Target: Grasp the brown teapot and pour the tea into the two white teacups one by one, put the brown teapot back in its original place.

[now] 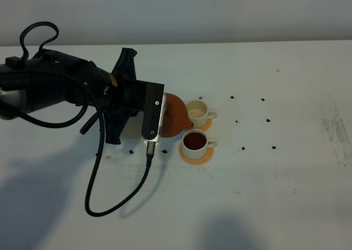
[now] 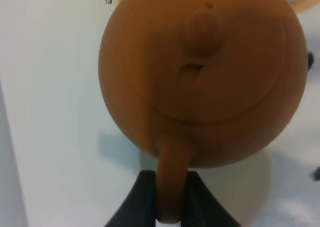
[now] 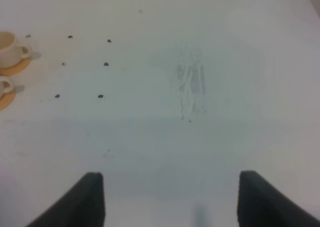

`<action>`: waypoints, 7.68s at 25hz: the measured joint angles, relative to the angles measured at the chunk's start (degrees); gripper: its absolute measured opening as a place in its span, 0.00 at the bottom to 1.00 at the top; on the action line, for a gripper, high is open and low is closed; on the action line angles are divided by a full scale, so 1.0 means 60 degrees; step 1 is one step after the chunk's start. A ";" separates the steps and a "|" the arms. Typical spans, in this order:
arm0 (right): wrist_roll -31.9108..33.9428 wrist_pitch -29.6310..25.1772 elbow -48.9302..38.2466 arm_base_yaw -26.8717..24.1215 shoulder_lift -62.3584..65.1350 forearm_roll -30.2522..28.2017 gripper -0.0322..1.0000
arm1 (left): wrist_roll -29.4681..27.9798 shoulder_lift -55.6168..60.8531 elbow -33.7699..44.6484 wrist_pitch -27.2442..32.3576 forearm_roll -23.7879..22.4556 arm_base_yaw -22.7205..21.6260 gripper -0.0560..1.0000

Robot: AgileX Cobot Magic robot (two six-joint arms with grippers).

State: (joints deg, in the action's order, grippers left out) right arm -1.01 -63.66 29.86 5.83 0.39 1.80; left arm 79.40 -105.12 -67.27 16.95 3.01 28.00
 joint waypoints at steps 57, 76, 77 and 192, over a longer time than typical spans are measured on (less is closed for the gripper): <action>0.0000 0.0000 0.0000 0.0000 0.0000 0.0000 0.56 | -0.6890 0.0349 0.2853 0.0010 0.3033 -0.0340 0.13; 0.0000 0.0000 0.0000 0.0000 0.0000 0.0000 0.56 | -0.6441 0.1428 0.2327 -0.0097 0.3062 -0.0572 0.13; 0.0000 0.0000 0.0000 0.0000 0.0000 0.0000 0.56 | -0.6428 0.1428 0.2147 -0.0030 0.3002 -0.0603 0.13; 0.0000 0.0000 0.0000 0.0000 0.0000 0.0000 0.56 | 0.1129 -0.2302 -0.2853 -0.1060 -0.1882 -0.0374 0.13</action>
State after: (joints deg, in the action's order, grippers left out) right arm -1.01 -63.66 29.86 5.83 0.39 1.80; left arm 86.18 -118.93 -84.39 10.59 -8.28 25.76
